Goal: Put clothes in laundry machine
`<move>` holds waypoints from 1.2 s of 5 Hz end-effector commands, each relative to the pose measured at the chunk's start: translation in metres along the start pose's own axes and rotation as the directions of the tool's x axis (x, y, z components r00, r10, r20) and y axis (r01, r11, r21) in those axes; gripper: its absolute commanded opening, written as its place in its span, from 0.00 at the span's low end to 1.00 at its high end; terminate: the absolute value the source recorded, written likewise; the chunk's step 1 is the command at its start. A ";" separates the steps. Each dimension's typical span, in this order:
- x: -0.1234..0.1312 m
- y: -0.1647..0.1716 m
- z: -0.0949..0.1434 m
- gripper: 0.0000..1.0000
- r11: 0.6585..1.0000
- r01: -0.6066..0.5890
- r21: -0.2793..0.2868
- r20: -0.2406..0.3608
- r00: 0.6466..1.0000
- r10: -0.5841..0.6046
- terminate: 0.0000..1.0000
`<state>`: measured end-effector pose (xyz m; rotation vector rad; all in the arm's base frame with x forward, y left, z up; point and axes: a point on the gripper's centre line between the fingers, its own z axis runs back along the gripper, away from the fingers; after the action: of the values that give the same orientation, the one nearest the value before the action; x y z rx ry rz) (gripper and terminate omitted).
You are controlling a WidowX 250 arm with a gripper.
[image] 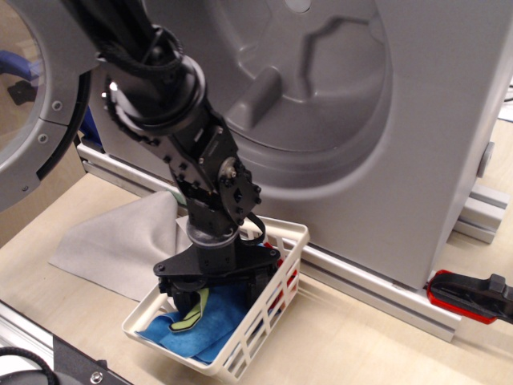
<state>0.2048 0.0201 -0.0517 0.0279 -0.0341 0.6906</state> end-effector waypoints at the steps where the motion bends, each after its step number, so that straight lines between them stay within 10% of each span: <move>1: 0.011 -0.010 -0.001 1.00 1.000 -0.010 -0.007 0.020 1.000 0.010 0.00; 2: 0.009 -0.008 0.010 0.00 1.000 0.021 -0.001 0.011 1.000 -0.021 0.00; 6: 0.013 0.004 0.104 0.00 0.990 0.062 -0.123 -0.072 0.995 -0.071 0.00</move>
<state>0.2035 0.0241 0.0461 -0.1076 0.0380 0.6201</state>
